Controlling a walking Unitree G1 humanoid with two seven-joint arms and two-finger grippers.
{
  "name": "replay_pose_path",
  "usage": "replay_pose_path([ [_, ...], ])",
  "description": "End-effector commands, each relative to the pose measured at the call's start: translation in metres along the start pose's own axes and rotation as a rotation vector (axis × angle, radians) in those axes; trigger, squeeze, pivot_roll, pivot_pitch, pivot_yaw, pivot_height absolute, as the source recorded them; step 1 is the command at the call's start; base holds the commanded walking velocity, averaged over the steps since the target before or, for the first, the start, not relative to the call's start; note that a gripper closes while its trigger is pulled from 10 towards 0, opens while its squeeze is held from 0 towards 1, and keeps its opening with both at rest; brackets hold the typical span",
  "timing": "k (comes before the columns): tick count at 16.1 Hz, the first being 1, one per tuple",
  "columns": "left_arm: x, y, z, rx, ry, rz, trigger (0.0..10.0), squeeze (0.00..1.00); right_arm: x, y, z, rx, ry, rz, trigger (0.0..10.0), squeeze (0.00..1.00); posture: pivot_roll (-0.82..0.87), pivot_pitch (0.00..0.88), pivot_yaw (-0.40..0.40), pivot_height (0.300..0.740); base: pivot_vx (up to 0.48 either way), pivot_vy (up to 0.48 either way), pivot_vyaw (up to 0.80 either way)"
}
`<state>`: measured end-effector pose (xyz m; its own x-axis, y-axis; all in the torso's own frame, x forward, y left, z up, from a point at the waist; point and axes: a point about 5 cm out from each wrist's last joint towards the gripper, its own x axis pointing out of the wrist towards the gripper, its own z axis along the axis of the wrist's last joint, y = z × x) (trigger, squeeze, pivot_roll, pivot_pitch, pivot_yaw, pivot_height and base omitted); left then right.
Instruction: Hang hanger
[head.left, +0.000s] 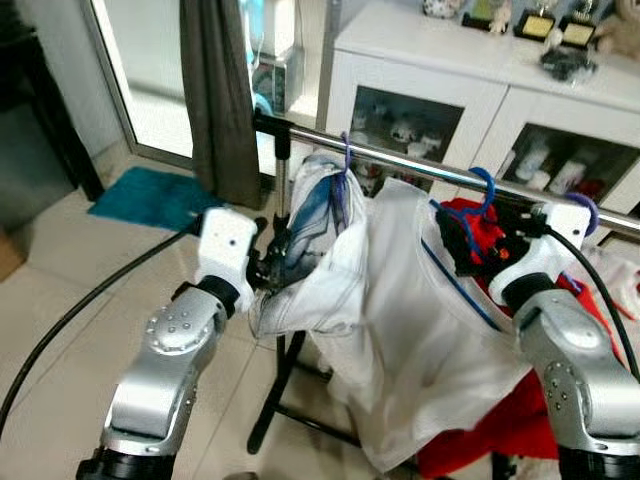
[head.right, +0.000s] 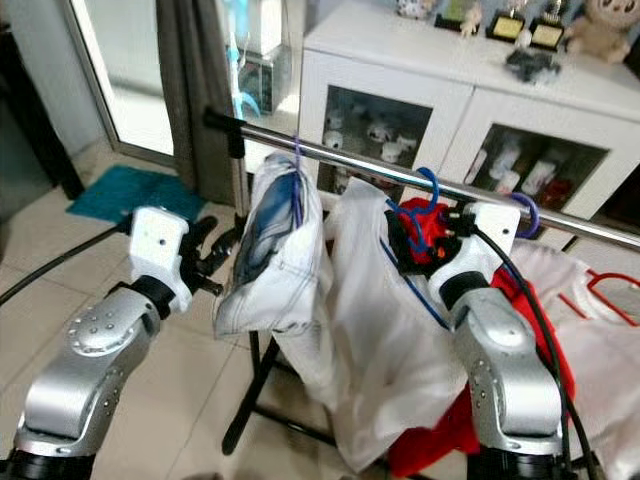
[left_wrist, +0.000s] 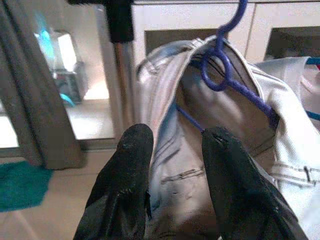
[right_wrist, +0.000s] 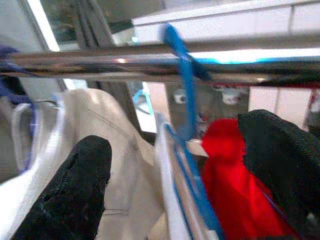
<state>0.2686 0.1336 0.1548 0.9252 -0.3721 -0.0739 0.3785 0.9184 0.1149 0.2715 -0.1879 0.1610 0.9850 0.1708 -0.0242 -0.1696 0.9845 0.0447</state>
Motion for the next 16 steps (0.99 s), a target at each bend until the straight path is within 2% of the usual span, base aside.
replay_pose_path([
  [1,-0.002,-0.001,0.005,0.019,-0.027,0.005,10.0,0.0,0.0,0.002,0.003,-0.015,-0.01,0.051,10.0,1.0,0.04,0.0,-0.066,0.74,0.0,0.0,0.0],
  [7,-0.002,-0.006,0.003,0.031,-0.019,-0.028,10.0,0.0,-0.007,0.003,0.0,-0.053,0.024,0.096,10.0,1.0,0.04,0.0,-0.057,0.74,0.0,-0.381,0.16],
  [8,-0.001,-0.007,0.004,-0.025,-0.03,-0.051,10.0,0.0,-0.007,0.005,0.001,-0.054,0.039,0.119,10.0,1.0,0.03,0.0,-0.055,0.74,0.0,0.0,0.0],
  [10,-0.003,-0.01,0.006,-0.009,-0.049,-0.103,10.0,0.0,-0.007,0.01,0.005,-0.073,0.057,0.163,10.0,1.0,0.03,0.0,-0.053,0.74,0.0,0.0,0.0],
  [11,-0.007,-0.014,0.006,-0.001,-0.043,-0.183,10.0,0.0,-0.005,0.01,0.003,-0.071,0.11,0.148,10.0,1.0,0.03,0.0,-0.053,0.74,0.0,0.0,0.0],
  [13,-0.013,-0.02,0.0,0.043,0.003,-0.301,10.0,0.0,-0.003,0.012,0.003,-0.019,0.145,0.169,10.0,0.98,0.04,0.0,-0.055,0.74,0.0,0.0,0.0],
  [14,-0.016,-0.021,-0.003,0.054,0.029,-0.364,10.0,0.0,0.0,0.016,0.006,-0.006,0.155,0.193,10.0,0.34,0.04,0.0,-0.056,0.74,0.0,0.0,0.0],
  [15,-0.018,-0.02,-0.004,0.059,0.04,-0.398,10.0,0.0,0.002,0.017,0.008,-0.013,0.167,0.198,10.0,0.11,0.04,0.0,-0.056,0.74,0.0,0.0,0.0],
  [16,-0.018,-0.019,-0.004,0.061,0.042,-0.406,10.0,0.0,0.003,0.016,0.008,-0.02,0.172,0.195,10.0,0.04,0.04,0.0,-0.056,0.74,0.0,0.0,0.0],
])
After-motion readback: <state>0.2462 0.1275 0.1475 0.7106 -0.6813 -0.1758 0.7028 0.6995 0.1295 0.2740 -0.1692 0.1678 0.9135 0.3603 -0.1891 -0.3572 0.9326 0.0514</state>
